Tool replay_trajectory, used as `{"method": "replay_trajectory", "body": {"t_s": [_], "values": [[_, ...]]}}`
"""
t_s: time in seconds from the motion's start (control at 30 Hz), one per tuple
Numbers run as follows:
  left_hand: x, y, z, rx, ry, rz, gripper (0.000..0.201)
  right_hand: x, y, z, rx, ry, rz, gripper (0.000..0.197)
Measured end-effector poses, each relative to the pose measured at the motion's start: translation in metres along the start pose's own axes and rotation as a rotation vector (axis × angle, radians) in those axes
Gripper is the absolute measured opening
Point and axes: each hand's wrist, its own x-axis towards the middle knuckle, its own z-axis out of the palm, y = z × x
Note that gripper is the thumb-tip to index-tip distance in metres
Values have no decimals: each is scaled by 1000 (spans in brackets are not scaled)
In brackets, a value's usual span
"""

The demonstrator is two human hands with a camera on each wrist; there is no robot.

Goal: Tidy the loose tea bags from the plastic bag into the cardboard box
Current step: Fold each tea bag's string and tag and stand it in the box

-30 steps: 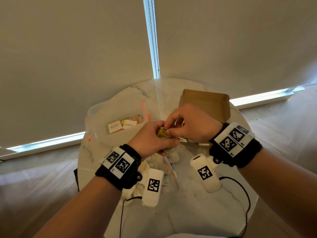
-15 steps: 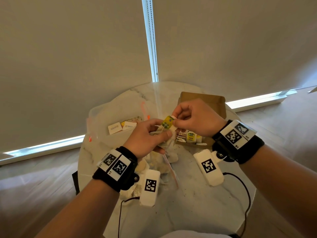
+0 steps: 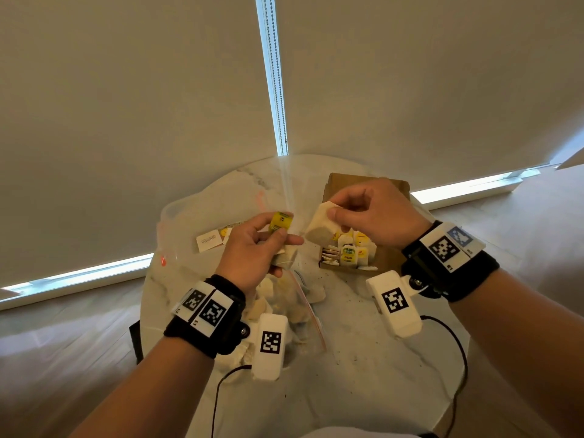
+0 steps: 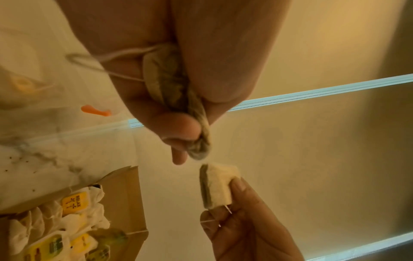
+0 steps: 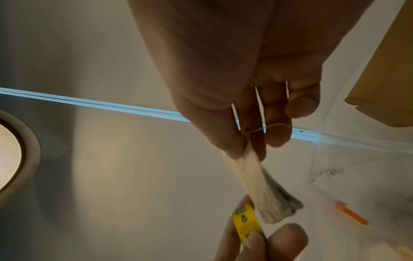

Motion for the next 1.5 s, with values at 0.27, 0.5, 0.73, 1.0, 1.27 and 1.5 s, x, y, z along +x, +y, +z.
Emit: {"method": "replay_trajectory", "body": {"t_s": [0.27, 0.5, 0.73, 1.0, 1.27, 1.5], "values": [[-2, 12, -4, 212, -56, 136, 34, -1, -6, 4, -122, -103, -76, 6], [-8, 18, -2, 340, -59, 252, 12, -3, -13, 9, -43, -163, -134, 13], [0, 18, -2, 330, 25, 277, 8, -5, -6, 14, 67, -73, -97, 21], [4, 25, 0, 297, 120, 264, 12, -21, 6, 23, 52, -16, -50, 12], [7, 31, 9, 201, 104, 238, 11, -26, 34, 56, 184, -110, 0, 6], [10, 32, 9, 181, 95, 215, 12, -28, 44, 73, 254, -176, 84, 11]]}}
